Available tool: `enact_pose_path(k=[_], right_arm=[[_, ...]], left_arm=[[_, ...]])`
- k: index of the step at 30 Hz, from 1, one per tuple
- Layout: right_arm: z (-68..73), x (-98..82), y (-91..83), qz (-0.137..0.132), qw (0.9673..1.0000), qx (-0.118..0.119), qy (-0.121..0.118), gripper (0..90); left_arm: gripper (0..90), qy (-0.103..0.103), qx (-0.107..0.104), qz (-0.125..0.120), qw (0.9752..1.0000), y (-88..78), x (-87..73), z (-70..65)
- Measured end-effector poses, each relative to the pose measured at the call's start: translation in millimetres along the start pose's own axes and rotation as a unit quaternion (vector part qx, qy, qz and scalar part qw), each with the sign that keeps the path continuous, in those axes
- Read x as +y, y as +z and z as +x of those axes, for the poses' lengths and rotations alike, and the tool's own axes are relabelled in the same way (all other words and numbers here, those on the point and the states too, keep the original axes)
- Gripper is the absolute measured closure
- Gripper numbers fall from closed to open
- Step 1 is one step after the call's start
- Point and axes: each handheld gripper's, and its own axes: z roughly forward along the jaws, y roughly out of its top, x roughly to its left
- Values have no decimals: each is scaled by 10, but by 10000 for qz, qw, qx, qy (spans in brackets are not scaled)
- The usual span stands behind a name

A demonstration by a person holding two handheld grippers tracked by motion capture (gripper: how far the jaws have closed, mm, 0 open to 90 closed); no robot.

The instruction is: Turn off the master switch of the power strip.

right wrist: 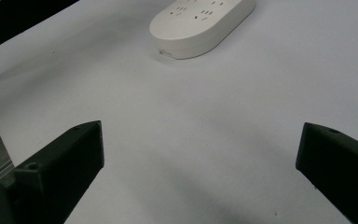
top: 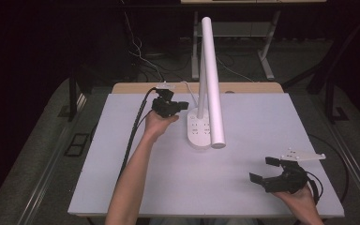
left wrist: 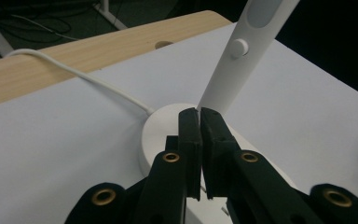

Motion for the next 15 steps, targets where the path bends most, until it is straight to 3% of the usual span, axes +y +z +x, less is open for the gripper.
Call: enact_pose_path(k=[3,7,9,15], right_arm=[[-1,1,-3,-3,10000,2,30,2],[3,0,-1,-30,10000,10,29,2],[-2,-2,3,-33,10000,8,34,2],[-10,-7,1,-56,10000,-11,28,2]], left_arm=[[835,37,45,-45,10000,-120,-21,6],[736,-96,-61,-145,9998,-277,-72,22],[679,-118,-13,-140,9998,-341,-99,14],[378,-242,0,-101,9997,-542,-190,32]])
